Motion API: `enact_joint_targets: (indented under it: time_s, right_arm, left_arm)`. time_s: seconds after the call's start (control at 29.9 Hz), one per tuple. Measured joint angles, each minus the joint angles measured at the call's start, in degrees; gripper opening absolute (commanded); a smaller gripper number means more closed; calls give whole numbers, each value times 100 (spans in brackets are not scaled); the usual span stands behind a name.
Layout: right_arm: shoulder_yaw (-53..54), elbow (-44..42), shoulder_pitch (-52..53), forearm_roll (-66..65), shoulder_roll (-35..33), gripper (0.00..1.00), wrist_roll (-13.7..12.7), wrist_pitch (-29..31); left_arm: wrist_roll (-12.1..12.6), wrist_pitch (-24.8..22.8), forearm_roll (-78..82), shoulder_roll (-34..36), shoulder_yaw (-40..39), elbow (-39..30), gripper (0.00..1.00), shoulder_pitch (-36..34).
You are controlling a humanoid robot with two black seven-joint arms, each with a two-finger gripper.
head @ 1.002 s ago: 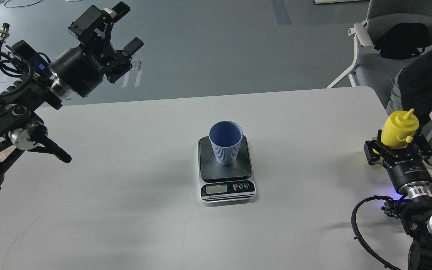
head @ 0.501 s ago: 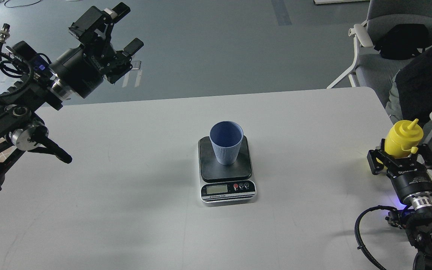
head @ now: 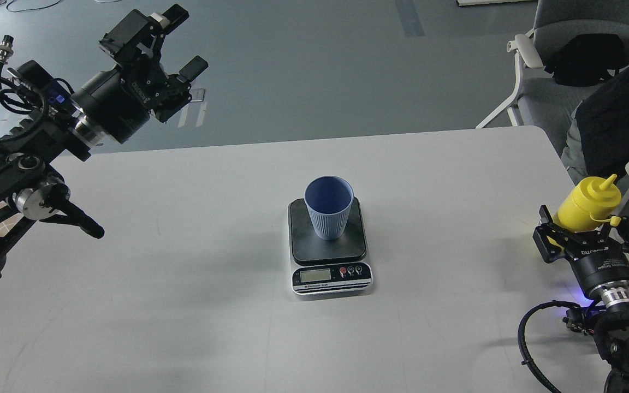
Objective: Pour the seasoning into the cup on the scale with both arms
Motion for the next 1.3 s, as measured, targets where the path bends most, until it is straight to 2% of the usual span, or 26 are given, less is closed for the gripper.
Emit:
enact_joint_targets:
  time_s: [0.2, 0.67, 1.3]
  right_arm:
    - [-72, 256, -266, 84, 0, 98, -51, 2]
    - [-522, 1406, -1651, 423, 0, 98, -56, 3]
    - [-329, 2829, -2980, 1337, -93, 97, -41, 3]
  left_arm:
    - [0, 0, 70, -166, 11, 54, 98, 2]
    - [0, 36, 216, -394, 13, 102, 98, -20]
    - [0, 36, 234, -392, -34, 92, 98, -22]
